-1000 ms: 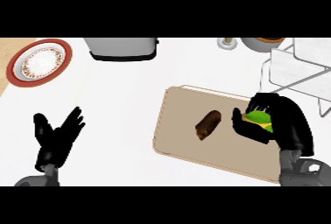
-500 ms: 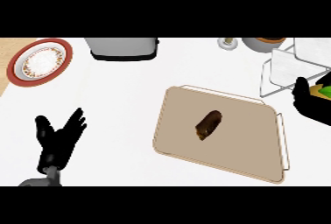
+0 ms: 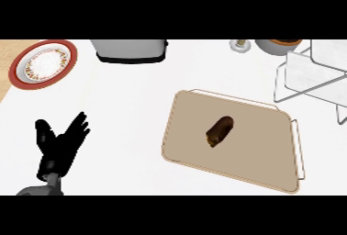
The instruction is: Pick the lemon from the tray and place it in the tiered shelf
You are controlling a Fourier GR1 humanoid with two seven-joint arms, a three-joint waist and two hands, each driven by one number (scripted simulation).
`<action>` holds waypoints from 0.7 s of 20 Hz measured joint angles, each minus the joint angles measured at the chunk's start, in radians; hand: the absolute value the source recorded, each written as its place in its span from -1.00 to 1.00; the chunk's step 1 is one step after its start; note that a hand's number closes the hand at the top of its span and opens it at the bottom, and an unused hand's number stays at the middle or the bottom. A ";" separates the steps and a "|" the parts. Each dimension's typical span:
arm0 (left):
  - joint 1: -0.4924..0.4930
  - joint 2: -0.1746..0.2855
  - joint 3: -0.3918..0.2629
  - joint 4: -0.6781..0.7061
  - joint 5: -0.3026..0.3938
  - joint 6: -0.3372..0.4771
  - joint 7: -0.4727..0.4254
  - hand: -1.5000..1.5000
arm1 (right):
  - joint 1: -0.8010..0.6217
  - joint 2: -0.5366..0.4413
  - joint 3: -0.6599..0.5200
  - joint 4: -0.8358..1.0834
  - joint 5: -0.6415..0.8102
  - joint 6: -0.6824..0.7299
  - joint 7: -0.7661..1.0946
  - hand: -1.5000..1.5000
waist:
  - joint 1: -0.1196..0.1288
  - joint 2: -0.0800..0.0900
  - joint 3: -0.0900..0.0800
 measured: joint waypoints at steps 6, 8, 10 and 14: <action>-0.020 -0.016 0.003 0.031 -0.016 -0.004 -0.015 0.00 | -0.107 -0.092 -0.037 0.254 0.016 -0.012 -0.109 1.00 | 0.006 0.003 0.000; -0.013 -0.009 0.004 0.018 -0.017 -0.014 -0.008 0.00 | -0.156 -0.128 -0.039 0.346 0.014 -0.003 -0.145 1.00 | 0.009 0.003 0.000; -0.017 -0.020 -0.002 0.007 -0.023 -0.004 0.003 0.00 | -0.173 -0.159 -0.051 0.434 0.007 0.006 -0.211 1.00 | 0.009 0.004 0.000; -0.036 -0.013 0.015 0.027 -0.019 -0.019 0.004 0.00 | -0.197 -0.183 -0.031 0.584 0.025 -0.001 -0.322 1.00 | 0.010 0.005 0.000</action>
